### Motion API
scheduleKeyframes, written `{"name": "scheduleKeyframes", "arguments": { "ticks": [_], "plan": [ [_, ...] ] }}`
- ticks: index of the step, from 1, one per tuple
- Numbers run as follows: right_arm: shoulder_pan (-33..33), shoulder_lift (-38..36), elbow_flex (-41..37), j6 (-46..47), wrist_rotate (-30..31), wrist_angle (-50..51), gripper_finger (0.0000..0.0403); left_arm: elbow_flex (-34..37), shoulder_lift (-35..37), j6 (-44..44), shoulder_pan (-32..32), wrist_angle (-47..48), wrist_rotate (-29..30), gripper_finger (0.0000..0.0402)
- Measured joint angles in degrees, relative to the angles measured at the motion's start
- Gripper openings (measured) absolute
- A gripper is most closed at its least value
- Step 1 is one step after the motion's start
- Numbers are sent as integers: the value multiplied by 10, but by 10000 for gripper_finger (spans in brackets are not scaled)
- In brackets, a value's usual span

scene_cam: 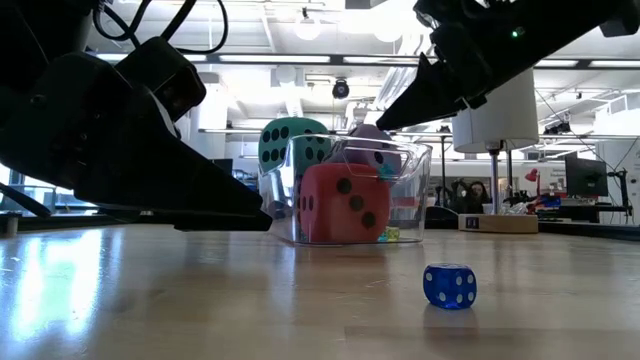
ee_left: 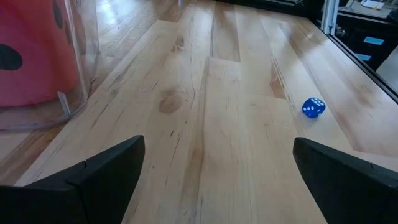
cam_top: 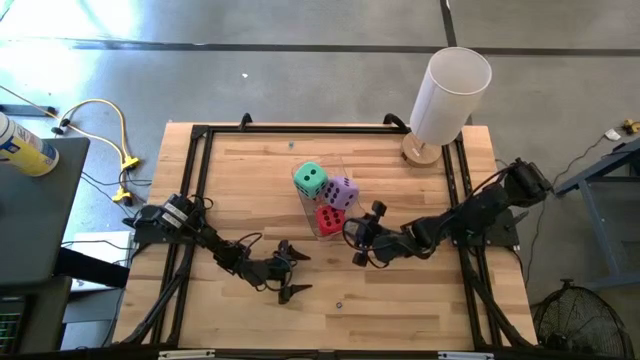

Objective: Pick & Place Dice
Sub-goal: Put the small dark blue dice into the transparent bin

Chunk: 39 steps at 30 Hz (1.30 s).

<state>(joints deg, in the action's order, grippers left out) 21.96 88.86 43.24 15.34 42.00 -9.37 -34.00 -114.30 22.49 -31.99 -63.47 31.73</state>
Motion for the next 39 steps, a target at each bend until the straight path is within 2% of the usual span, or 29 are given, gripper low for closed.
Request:
{"name": "scheduleKeyframes", "arguments": {
  "ticks": [7, 14, 24, 27, 33, 39],
  "plan": [
    [0, 0, 0, -2, 18, -2, 188, 0, 0, 0, 0, 0, 0, 399],
    [21, -18, 0, -21, 31, -31, 198, 0, 0, 0, 0, 0, 0, 399],
    [123, -73, 1, 12, 17, -16, 199, -1, 0, -2, 0, 0, 0, 399],
    [163, -75, 1, 23, 3, -13, 199, -15, 0, -51, 0, 1, -6, 399],
    [224, -75, 1, 26, -47, -17, 199, -72, 0, -162, 0, 11, -88, 399],
    [257, -75, 1, 25, -50, -29, 199, -113, 0, -166, 0, 61, -79, 399]
  ]
}}
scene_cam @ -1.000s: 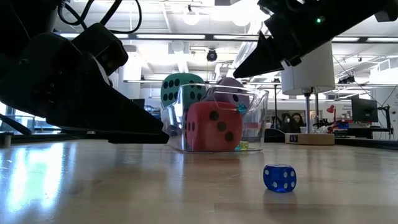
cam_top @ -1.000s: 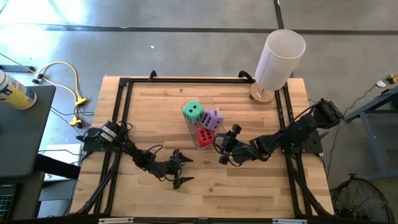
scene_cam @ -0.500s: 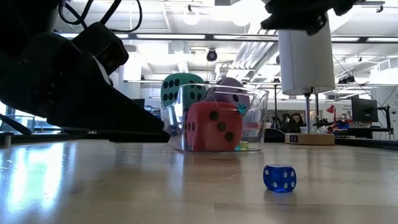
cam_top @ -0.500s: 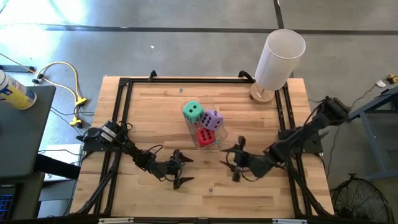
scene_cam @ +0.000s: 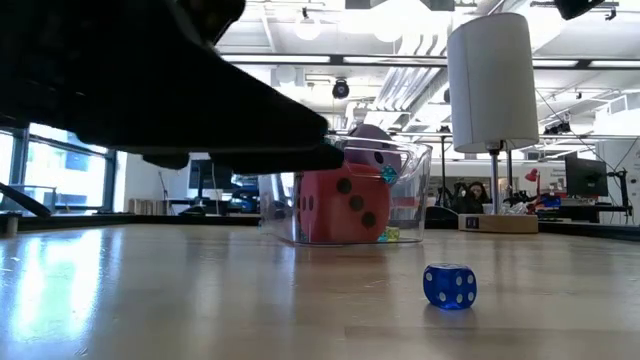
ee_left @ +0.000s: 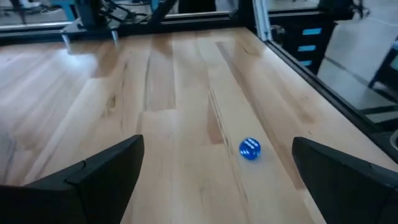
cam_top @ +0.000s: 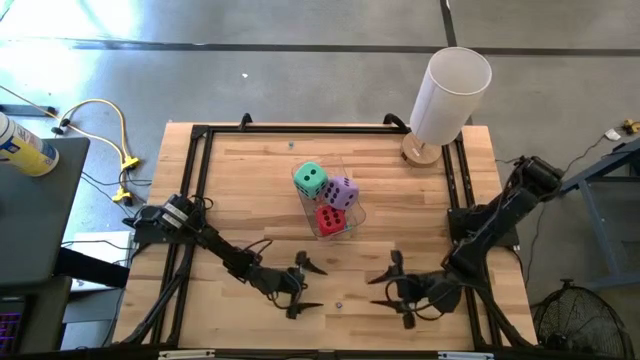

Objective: Pick & Place Dice
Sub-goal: Put the small dark blue dice into the transparent bin

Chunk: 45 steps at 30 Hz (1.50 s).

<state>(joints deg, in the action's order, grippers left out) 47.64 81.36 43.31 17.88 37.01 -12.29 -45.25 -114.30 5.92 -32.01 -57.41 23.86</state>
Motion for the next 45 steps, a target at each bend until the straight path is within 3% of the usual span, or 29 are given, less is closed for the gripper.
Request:
{"name": "scheduleKeyframes", "arguments": {
  "ticks": [4, 10, 19, 26, 30, 36, 45],
  "plan": [
    [16, 0, 0, 1, -6, 0, 199, -28, 0, -14, 8, 39, 3, 399],
    [41, 1, 0, -1, -13, -18, 199, -47, 0, -13, 17, 76, -43, 399],
    [76, 29, 0, -12, -29, -111, 199, -65, 0, 14, -32, 90, 54, 399],
    [102, 57, -1, -11, -29, -167, 199, -96, -11, 45, -53, 109, 73, 399],
    [116, 71, -1, -13, -30, -201, 199, -100, -20, 123, -42, 129, 60, 399],
    [124, 71, -1, -16, -29, -208, 199, -110, -62, 112, -32, 133, 33, 399],
    [120, 71, -1, -74, -27, -210, 199, -141, -132, 98, -25, 86, 37, 399]
  ]
}}
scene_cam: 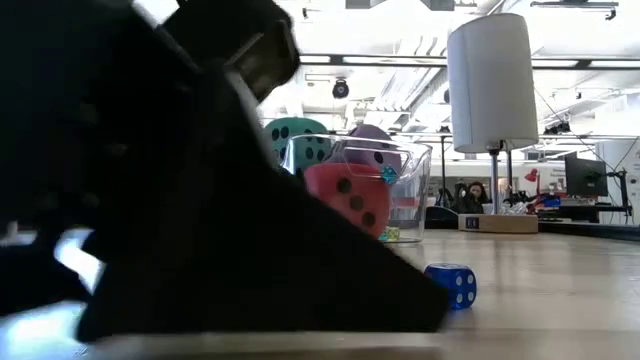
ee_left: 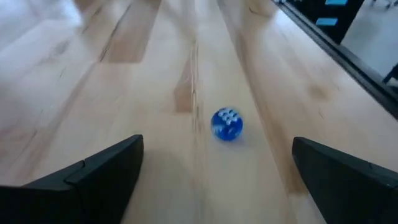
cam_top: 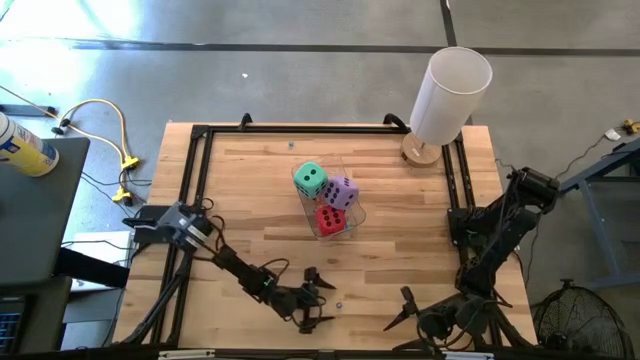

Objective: Pick & Place Dice
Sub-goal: Put the small dark blue dice into the transparent bin

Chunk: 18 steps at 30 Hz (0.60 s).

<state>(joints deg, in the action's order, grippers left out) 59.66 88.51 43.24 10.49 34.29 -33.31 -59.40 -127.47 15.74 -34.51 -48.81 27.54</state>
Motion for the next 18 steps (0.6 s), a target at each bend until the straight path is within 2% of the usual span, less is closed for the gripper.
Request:
{"name": "scheduleKeyframes", "arguments": {
  "ticks": [5, 10, 18],
  "plan": [
    [-1, 0, 0, 4, -3, -4, 199, -26, -32, -5, 6, -16, -2, 399],
    [-1, 0, 0, 8, -4, -13, 199, -31, -33, -3, 7, -14, -19, 399],
    [-1, 0, 0, 8, -4, -21, 199, -41, -32, 20, 14, 54, -11, 399]
  ]
}}
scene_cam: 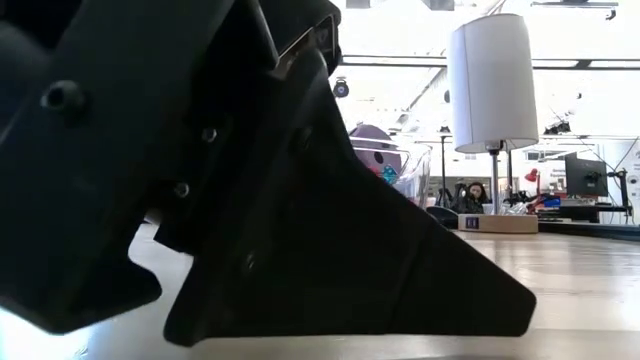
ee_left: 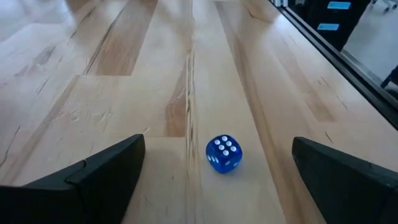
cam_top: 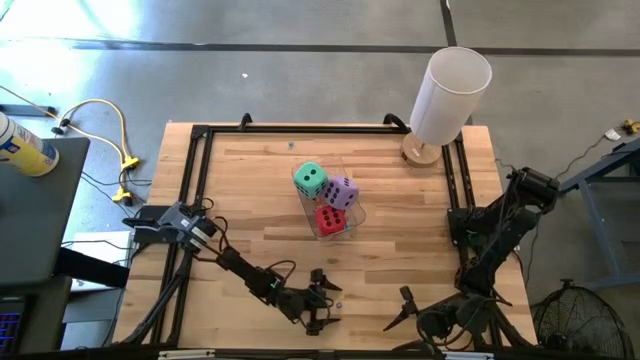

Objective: Pick & Place Dice
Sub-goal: Put the small dark blue dice into the transparent bin

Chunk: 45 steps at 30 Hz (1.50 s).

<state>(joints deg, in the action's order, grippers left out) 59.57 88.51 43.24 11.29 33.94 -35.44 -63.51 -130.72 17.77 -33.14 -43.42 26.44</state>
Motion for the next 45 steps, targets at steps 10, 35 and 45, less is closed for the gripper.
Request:
{"name": "scheduleKeyframes", "arguments": {
  "ticks": [10, 35, 45],
  "plan": [
    [0, 0, 0, -6, 0, 6, 199, 0, -1, -6, -2, 21, 12, 399],
    [0, 0, 0, -4, 4, 5, 199, 2, -1, 30, -1, 69, 22, 213],
    [0, 0, 0, 20, 4, 10, 199, 2, 0, 46, -3, 98, 27, 113]
  ]
}}
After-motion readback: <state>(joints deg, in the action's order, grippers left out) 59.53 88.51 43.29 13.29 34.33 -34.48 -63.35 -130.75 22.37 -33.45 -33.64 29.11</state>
